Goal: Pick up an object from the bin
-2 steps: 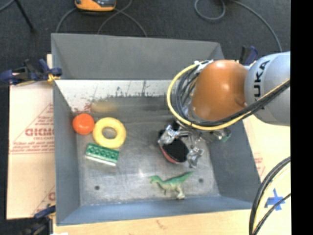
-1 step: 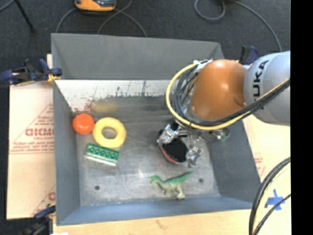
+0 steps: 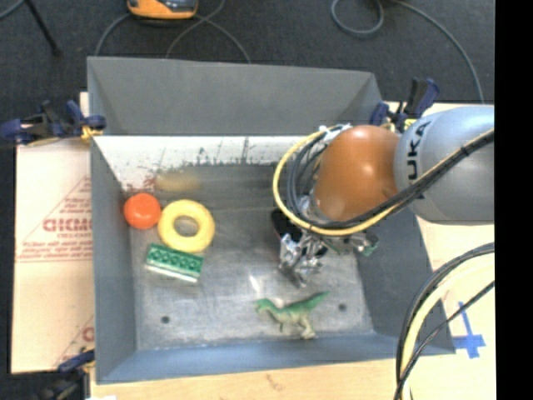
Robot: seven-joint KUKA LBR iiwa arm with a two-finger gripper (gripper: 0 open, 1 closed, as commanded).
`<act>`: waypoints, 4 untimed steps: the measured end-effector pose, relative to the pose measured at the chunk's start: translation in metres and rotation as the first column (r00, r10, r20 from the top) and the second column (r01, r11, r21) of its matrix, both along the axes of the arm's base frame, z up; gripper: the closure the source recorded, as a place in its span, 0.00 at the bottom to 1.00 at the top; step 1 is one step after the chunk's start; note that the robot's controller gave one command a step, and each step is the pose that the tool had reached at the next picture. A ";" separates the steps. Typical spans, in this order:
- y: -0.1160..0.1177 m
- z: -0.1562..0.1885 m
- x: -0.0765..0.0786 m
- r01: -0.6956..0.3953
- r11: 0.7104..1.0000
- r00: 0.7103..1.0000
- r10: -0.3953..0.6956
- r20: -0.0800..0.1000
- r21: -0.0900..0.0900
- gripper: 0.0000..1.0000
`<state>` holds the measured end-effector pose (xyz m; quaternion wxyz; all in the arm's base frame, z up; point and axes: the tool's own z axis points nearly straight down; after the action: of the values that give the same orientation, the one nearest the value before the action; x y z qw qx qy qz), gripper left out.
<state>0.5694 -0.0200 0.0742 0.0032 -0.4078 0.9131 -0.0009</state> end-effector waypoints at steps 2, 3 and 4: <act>0.000 -0.002 -0.001 0.001 1.000 1.000 -0.001 -0.001 0.001 0.00; -0.022 0.030 0.047 -0.050 0.999 0.999 0.050 -0.008 0.001 0.00; -0.010 0.013 0.084 -0.118 0.993 0.993 0.118 0.001 -0.006 1.00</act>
Offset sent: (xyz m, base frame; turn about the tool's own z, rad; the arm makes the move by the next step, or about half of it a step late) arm 0.0000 0.0000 0.0000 0.0000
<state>0.6537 -0.0300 0.0875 0.0025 -0.4609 0.8874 -0.0039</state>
